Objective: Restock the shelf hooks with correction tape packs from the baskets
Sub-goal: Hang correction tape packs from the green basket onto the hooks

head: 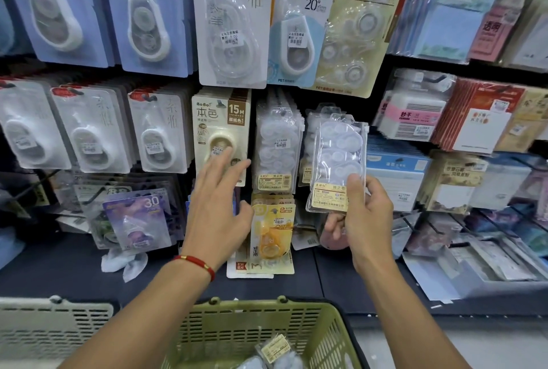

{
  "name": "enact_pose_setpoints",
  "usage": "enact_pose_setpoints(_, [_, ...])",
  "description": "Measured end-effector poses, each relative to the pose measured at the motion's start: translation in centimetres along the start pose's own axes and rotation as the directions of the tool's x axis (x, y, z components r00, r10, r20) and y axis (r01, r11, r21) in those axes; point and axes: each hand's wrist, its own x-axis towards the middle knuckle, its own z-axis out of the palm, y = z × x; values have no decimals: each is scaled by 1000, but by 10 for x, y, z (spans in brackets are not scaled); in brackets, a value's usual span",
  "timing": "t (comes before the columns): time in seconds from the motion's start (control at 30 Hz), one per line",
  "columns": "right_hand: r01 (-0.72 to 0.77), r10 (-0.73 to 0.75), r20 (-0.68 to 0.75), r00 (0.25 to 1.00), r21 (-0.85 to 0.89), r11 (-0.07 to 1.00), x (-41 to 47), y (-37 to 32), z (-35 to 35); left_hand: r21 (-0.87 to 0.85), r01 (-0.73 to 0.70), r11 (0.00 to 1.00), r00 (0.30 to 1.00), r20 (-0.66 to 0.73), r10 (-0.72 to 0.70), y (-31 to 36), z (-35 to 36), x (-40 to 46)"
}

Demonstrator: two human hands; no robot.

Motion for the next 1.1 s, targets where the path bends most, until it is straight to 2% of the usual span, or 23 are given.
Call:
enact_pose_setpoints(0.1, [-24,24,-11,1000,5,1000,3,-1,2,102,-50,994,999,3,50,-5,7,12])
enact_pose_setpoints(0.17, [-81,81,-6,997,-69,994,6,-1,3,167,-61,984,998,9,61,-9,12,15])
enact_pose_setpoints(0.2, [-114,117,1,993,-215,970,7,0,2,184,-64,981,998,10,63,-10,14,16])
enact_pose_setpoints(0.23, [-135,148,-5,989,-444,886,7,3,-1,193,-67,979,998,11,66,-12,16,16])
enact_pose_setpoints(0.27, [-124,139,-30,990,-667,735,8,8,-6,198,-71,978,997,12,70,-14,17,15])
enact_pose_setpoints(0.3, [-77,75,-40,996,-803,591,7,11,-9,203,-75,976,997,9,75,-15,18,15])
enact_pose_setpoints(0.33, [-2,-21,-15,1000,-849,528,5,12,-9,210,-78,975,997,4,79,-16,18,15])
enact_pose_setpoints(0.43, [319,-282,190,940,-783,535,15,5,2,222,-81,972,996,-21,88,-15,17,16])
enact_pose_setpoints(0.5, [465,-297,366,882,-782,416,39,5,12,221,-68,973,996,-37,78,-14,15,16])
enact_pose_setpoints(0.57, [513,-226,463,857,-804,300,65,7,23,223,-60,973,997,-32,69,-15,14,15])
enact_pose_setpoints(0.6, [514,-193,477,857,-812,276,76,9,30,228,-61,972,997,-22,67,-16,14,15])
enact_pose_setpoints(0.8, [462,-62,461,885,-856,231,116,20,47,252,-117,961,993,44,109,-35,13,9])
enact_pose_setpoints(0.9, [431,29,460,887,-850,304,116,20,42,257,-175,951,983,94,155,-48,11,4])
enact_pose_setpoints(0.97, [368,29,406,914,-856,363,102,20,33,264,-191,945,975,159,153,-57,10,-5])
enact_pose_setpoints(1.1, [343,-25,364,931,-849,402,48,26,5,325,-157,933,938,345,37,-71,16,-37])
